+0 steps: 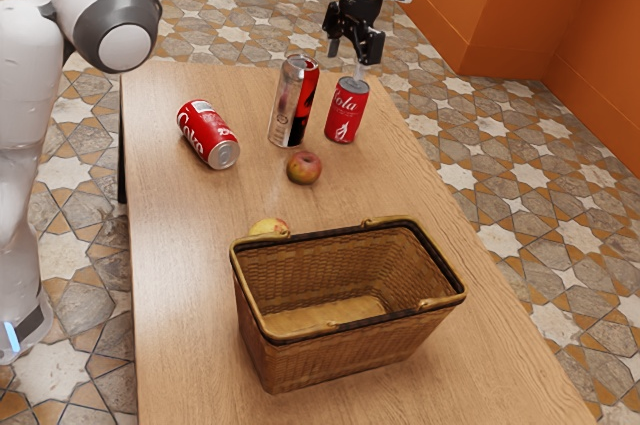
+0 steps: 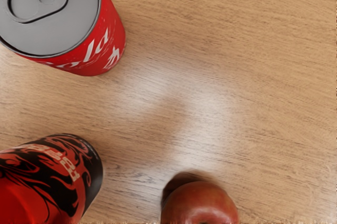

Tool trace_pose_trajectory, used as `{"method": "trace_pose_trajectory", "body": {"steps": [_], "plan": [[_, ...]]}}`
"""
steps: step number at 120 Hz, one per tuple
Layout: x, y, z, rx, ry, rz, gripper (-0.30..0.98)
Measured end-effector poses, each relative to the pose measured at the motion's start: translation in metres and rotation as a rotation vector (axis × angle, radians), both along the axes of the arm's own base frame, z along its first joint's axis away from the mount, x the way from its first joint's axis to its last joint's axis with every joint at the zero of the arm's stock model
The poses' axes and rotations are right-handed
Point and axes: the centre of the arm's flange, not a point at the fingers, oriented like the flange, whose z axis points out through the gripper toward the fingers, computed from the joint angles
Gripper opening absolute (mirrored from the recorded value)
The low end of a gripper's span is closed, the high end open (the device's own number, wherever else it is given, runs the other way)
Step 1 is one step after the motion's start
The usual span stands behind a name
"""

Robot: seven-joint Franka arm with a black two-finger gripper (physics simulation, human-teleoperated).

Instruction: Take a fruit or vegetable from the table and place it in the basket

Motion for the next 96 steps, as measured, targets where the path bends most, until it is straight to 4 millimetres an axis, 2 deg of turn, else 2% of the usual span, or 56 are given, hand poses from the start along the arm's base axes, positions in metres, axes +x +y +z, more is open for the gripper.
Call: {"method": "trace_pose_trajectory", "body": {"steps": [18,22,25,30,32,36,39,42,49,54,58,66,77,81,84,96], "plan": [[-0.003,0.010,-0.001,-0.030,-0.002,0.013,0.69],[-0.005,0.011,0.005,-0.034,-0.012,0.014,0.69],[-0.009,0.009,0.025,-0.030,-0.047,0.010,0.69],[-0.035,-0.005,0.088,-0.038,-0.163,-0.020,0.69],[-0.044,-0.014,0.107,-0.046,-0.201,-0.038,0.69],[-0.052,-0.038,0.130,-0.063,-0.247,-0.086,0.69],[-0.049,-0.062,0.134,-0.073,-0.253,-0.130,0.69],[-0.039,-0.090,0.127,-0.081,-0.238,-0.175,0.69],[-0.013,-0.162,0.097,-0.099,-0.175,-0.283,0.69],[-0.004,-0.199,0.075,-0.111,-0.129,-0.327,0.68],[-0.002,-0.216,0.060,-0.118,-0.096,-0.340,0.68],[0.002,-0.240,0.014,-0.130,-0.005,-0.340,0.68],[-0.005,-0.280,-0.042,-0.110,0.097,-0.357,0.68],[-0.008,-0.286,-0.055,-0.099,0.117,-0.351,0.68],[-0.010,-0.280,-0.060,-0.092,0.122,-0.331,0.68],[-0.008,-0.226,-0.054,-0.082,0.092,-0.206,0.68]]}}
